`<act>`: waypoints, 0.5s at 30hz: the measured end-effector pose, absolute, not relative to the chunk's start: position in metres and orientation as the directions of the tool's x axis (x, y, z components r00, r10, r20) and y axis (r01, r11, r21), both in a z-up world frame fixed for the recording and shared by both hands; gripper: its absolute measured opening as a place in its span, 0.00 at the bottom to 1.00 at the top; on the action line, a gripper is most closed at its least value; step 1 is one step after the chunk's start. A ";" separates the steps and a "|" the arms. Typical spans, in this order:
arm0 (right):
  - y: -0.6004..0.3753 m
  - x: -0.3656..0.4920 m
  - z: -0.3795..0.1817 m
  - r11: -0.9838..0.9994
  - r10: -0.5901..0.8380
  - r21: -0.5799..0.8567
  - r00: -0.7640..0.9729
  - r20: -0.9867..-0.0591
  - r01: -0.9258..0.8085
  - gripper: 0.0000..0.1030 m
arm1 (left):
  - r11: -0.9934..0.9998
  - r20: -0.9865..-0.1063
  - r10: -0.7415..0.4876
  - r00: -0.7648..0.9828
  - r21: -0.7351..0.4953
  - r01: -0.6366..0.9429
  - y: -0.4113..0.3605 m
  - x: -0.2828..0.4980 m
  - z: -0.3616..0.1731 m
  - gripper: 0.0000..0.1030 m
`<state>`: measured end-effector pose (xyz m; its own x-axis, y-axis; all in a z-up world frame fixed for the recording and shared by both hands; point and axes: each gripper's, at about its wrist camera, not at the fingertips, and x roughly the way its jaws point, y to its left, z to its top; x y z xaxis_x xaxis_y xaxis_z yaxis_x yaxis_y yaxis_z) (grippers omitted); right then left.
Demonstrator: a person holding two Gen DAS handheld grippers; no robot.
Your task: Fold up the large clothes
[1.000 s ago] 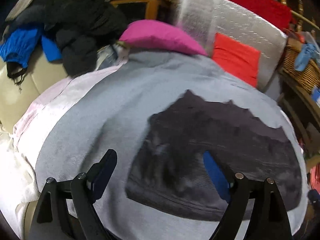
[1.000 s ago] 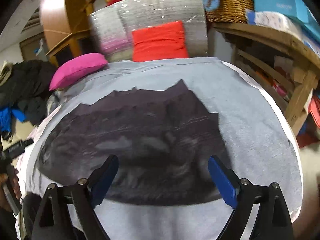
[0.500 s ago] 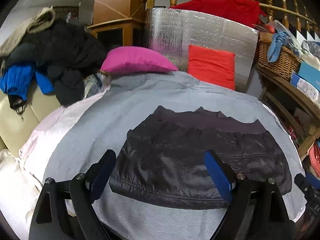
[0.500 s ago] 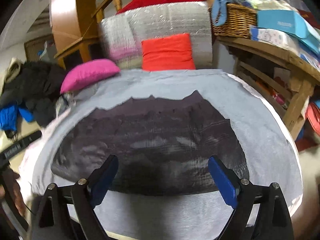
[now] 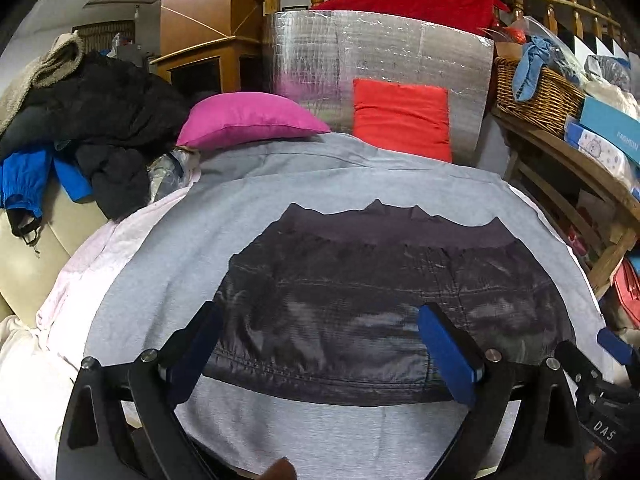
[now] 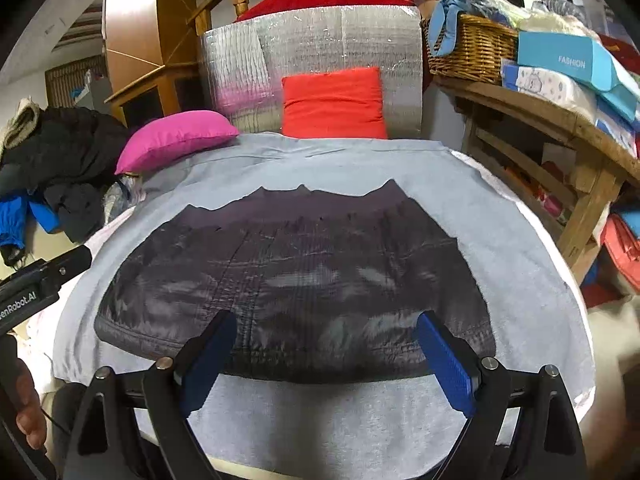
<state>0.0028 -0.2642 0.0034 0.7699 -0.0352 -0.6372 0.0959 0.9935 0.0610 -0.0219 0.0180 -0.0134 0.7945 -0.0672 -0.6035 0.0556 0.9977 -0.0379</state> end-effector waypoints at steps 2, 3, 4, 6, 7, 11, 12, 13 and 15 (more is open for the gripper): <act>-0.265 0.004 0.006 0.994 -0.046 0.051 0.779 -0.625 0.099 0.90 | 0.998 -0.602 -0.065 0.796 -0.027 0.060 0.015 -0.022 -0.014 0.95; -0.266 0.005 0.007 0.994 -0.054 0.042 0.782 -0.621 0.102 0.90 | 0.998 -0.603 -0.063 0.795 -0.020 0.065 0.013 -0.021 -0.014 0.95; -0.266 0.007 0.008 0.994 -0.055 0.039 0.783 -0.620 0.100 0.90 | 0.998 -0.603 -0.063 0.795 -0.014 0.068 0.012 -0.020 -0.015 0.95; -0.268 0.011 0.007 0.994 -0.056 0.036 0.781 -0.622 0.100 0.90 | 0.997 -0.607 -0.056 0.793 0.000 0.071 0.009 -0.018 -0.017 0.95; -0.268 0.013 0.007 0.995 -0.055 0.035 0.779 -0.624 0.098 0.91 | 0.997 -0.610 -0.056 0.790 0.001 0.072 0.008 -0.017 -0.018 0.95; -0.268 0.017 0.005 0.996 -0.052 0.028 0.778 -0.626 0.089 0.90 | 0.997 -0.621 -0.063 0.781 -0.008 0.074 0.007 -0.013 -0.022 0.95; -0.267 0.018 0.005 0.996 -0.053 0.023 0.778 -0.626 0.087 0.90 | 0.997 -0.622 -0.066 0.781 -0.011 0.076 0.007 -0.012 -0.022 0.95; -0.267 0.018 0.005 0.996 -0.054 0.020 0.778 -0.626 0.086 0.90 | 0.997 -0.620 -0.068 0.781 -0.011 0.077 0.007 -0.012 -0.023 0.95; -0.265 0.020 0.004 0.997 -0.053 0.016 0.778 -0.627 0.081 0.90 | 0.997 -0.615 -0.066 0.786 -0.005 0.079 0.006 -0.011 -0.023 0.95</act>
<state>0.0200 -0.2653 0.0042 0.7775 -0.0534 -0.6266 0.0814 0.9966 0.0161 -0.0114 0.0062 -0.0228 0.7860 -0.0657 -0.6147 0.0792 0.9968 -0.0052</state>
